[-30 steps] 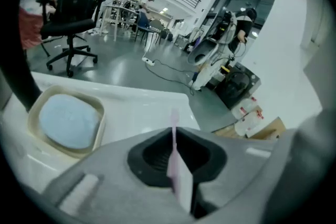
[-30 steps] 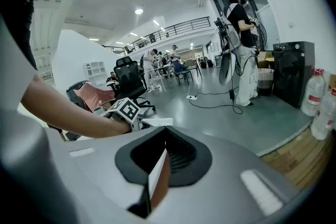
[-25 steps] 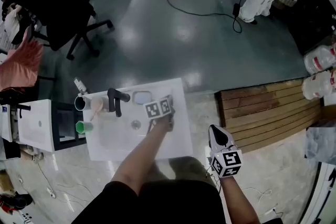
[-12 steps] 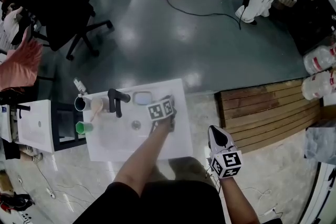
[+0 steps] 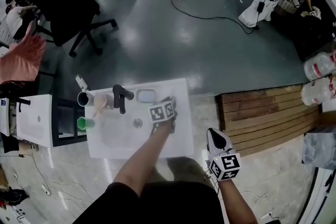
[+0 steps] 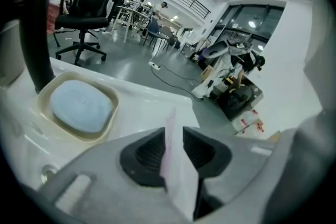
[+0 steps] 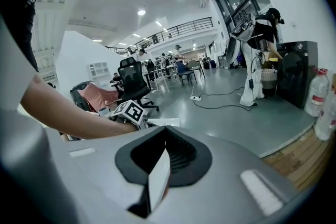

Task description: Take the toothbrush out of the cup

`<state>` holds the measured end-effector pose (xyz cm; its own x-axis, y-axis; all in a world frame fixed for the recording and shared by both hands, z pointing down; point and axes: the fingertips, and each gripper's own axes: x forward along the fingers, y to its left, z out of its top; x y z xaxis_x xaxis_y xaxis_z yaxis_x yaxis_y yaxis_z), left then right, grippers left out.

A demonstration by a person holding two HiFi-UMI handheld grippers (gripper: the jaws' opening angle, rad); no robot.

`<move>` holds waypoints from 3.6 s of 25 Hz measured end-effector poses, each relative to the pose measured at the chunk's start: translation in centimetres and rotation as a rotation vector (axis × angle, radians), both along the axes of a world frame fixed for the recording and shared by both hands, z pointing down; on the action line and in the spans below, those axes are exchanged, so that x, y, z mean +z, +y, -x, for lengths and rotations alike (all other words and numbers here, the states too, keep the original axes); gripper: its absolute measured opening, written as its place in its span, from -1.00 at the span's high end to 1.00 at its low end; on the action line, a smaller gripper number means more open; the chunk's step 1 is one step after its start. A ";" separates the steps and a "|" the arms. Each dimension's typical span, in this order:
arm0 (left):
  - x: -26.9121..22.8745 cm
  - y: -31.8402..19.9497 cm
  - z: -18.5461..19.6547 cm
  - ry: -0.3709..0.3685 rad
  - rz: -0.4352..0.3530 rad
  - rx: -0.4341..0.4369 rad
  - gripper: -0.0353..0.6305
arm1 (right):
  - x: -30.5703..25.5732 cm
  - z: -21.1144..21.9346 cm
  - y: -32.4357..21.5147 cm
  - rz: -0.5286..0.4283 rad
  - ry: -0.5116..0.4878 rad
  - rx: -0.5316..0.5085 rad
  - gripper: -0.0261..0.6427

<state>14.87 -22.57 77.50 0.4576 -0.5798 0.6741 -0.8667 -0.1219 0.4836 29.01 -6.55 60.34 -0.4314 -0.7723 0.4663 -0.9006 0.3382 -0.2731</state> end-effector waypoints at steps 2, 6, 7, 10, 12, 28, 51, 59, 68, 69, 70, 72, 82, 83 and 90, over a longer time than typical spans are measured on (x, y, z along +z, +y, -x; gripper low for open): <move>-0.2 0.2 0.2 0.001 -0.008 -0.001 0.57 | 0.0 0.3 0.4 0.000 0.002 -0.004 0.92; -0.3 0.7 0.2 -0.011 -0.026 0.031 0.56 | 0.0 0.7 1.5 0.002 0.007 -0.008 0.92; -0.3 0.9 0.1 -0.014 -0.028 0.047 0.54 | -0.1 0.8 1.8 0.002 0.008 -0.008 0.91; 0.0 1.4 -0.6 -0.037 -0.033 0.115 0.59 | -0.1 1.1 2.7 0.007 0.008 -0.009 0.92; 0.2 1.6 -0.9 -0.081 -0.039 0.167 0.66 | 0.0 1.2 3.1 0.014 0.006 -0.008 0.91; 0.9 0.4 -2.3 -0.026 0.033 0.145 0.82 | 0.1 0.2 3.9 0.023 0.014 0.005 0.92; 1.0 -2.6 -0.9 0.159 0.092 -0.098 0.69 | 0.7 0.9 2.1 0.032 0.012 -0.003 0.91; 0.6 -2.3 -0.7 0.078 0.061 -0.043 0.55 | 0.4 1.6 1.8 0.028 0.013 -0.007 0.91; 0.0 -2.0 -0.5 0.053 0.040 -0.022 0.36 | -0.2 1.9 2.1 0.022 0.014 -0.010 0.91; 0.0 -1.9 -0.4 0.052 0.040 -0.024 0.36 | -0.3 1.9 2.2 0.020 0.013 -0.011 0.91; 0.0 -1.9 -0.3 0.052 0.039 -0.025 0.34 | -0.3 2.0 2.2 0.020 0.014 -0.011 0.92; -0.1 -1.8 -0.1 0.049 0.034 -0.022 0.34 | -0.3 2.2 2.3 0.019 0.014 -0.014 0.91; -0.2 -1.1 0.9 0.037 0.010 -0.027 0.31 | 0.1 2.3 3.6 0.022 0.016 -0.022 0.91; -0.2 -1.0 0.9 0.035 0.009 -0.029 0.31 | 0.1 2.2 3.7 0.023 0.016 -0.023 0.91; -1.7 -0.4 1.6 0.001 -0.027 -0.025 0.30 | -0.4 2.2 4.1 0.015 0.012 -0.034 0.91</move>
